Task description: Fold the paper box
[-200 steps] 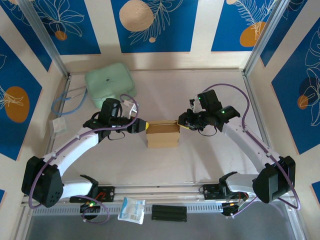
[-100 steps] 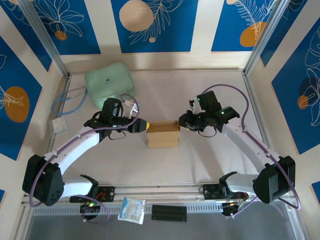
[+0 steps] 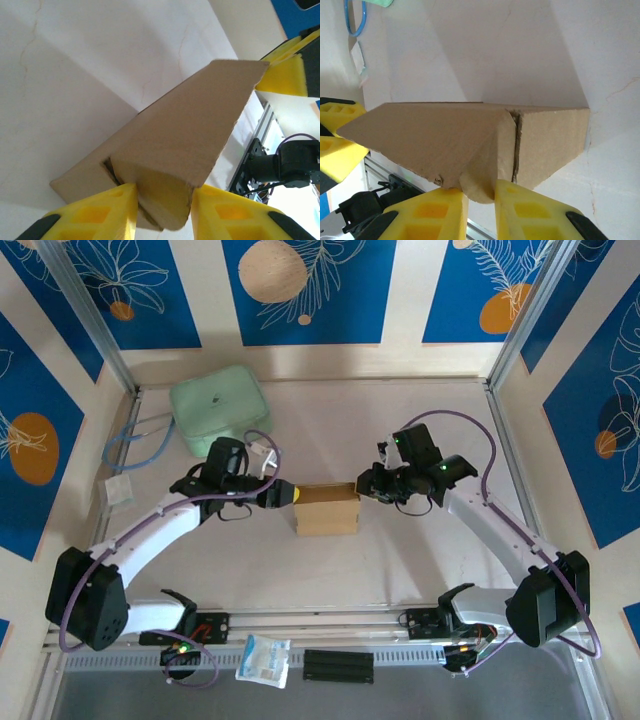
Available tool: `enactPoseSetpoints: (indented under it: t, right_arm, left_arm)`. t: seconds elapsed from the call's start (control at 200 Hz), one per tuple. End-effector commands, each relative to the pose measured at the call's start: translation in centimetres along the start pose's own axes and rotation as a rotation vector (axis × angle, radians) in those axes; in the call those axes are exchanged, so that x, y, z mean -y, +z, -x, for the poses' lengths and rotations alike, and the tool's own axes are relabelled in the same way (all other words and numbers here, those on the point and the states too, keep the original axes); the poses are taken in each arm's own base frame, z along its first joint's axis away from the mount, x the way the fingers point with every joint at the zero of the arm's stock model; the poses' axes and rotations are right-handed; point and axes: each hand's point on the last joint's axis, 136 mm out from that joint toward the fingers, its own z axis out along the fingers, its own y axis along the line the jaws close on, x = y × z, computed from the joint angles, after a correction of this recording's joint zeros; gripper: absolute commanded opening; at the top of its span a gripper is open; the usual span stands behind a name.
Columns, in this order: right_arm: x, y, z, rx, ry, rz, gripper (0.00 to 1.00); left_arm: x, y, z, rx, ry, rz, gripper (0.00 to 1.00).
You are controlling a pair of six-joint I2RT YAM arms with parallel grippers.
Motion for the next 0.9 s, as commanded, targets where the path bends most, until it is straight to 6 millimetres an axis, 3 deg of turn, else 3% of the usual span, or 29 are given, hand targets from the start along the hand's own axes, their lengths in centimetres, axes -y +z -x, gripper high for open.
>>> enactPoseSetpoints:
  t: [0.0,0.09,0.23,0.52,0.695,0.895]
  right_arm:
    - [1.1,0.7,-1.2,-0.054,0.015,-0.022,0.21]
    - [0.6,0.3,-1.0,-0.052,0.006,-0.020,0.22]
    - [-0.2,-0.6,-0.4,-0.023,-0.008,-0.006,0.27]
    - [-1.4,-2.3,0.1,0.024,-0.043,0.021,0.48]
    - [-2.2,-3.4,0.2,0.052,-0.061,0.041,0.63]
    - [-3.1,-4.7,0.9,0.089,-0.074,0.049,0.67]
  left_arm:
    - [-0.2,0.4,-0.9,-0.045,0.000,0.020,0.34]
    - [0.4,0.2,-0.3,-0.026,0.014,0.007,0.38]
    - [1.3,-0.5,0.8,0.009,0.045,0.001,0.55]
    - [2.1,-1.8,1.8,0.057,0.065,0.021,0.76]
    - [2.8,-2.7,2.3,0.085,0.064,0.019,0.82]
    - [3.6,-4.0,4.0,0.141,0.048,0.048,0.86]
